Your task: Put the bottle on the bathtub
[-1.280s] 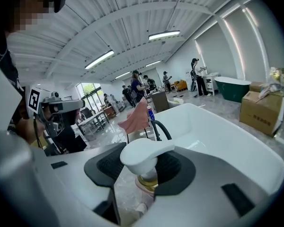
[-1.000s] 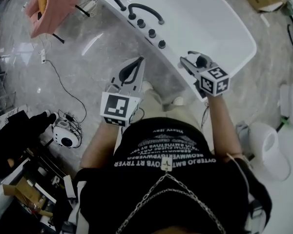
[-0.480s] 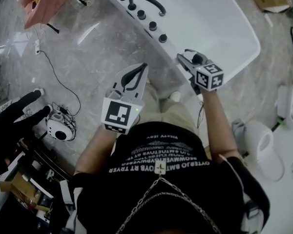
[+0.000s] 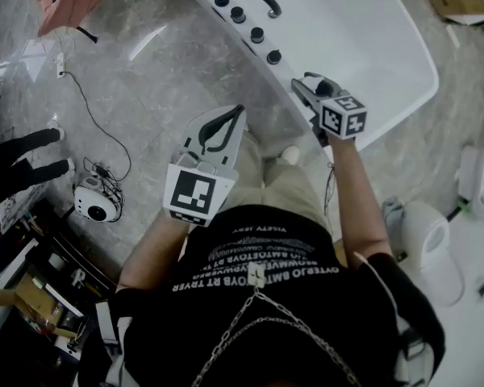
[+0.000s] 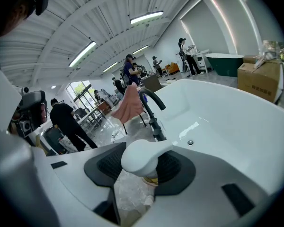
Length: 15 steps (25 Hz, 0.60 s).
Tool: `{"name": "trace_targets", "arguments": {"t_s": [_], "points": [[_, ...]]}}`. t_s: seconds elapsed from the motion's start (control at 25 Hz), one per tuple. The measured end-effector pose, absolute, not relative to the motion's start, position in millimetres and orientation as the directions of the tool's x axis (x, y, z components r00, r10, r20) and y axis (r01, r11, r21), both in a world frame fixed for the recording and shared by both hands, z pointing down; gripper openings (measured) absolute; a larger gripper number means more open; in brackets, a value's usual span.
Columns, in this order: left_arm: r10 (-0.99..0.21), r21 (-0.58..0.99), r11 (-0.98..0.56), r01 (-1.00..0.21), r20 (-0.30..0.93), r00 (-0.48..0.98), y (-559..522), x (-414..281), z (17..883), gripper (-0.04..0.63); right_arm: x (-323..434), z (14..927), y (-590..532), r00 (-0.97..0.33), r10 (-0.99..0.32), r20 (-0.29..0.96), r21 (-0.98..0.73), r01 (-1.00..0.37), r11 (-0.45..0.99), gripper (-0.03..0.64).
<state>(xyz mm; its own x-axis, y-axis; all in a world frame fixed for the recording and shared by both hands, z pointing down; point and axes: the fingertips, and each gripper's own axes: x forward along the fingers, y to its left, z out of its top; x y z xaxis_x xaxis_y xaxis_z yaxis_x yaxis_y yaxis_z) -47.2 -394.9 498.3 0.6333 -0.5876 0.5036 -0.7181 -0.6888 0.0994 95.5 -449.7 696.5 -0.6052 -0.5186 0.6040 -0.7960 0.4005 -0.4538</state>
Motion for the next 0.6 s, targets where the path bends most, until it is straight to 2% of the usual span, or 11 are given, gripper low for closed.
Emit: {"name": "trace_targets", "arguments": {"t_s": [0.6], "points": [[-0.58, 0.109, -0.683, -0.722, 0.519, 0.627, -384.9, -54.8, 506.1, 0.002, 96.0, 717.2, -449.6, -0.613, -0.564, 0.553, -0.511, -0.784, 0.352, 0.17]]}}
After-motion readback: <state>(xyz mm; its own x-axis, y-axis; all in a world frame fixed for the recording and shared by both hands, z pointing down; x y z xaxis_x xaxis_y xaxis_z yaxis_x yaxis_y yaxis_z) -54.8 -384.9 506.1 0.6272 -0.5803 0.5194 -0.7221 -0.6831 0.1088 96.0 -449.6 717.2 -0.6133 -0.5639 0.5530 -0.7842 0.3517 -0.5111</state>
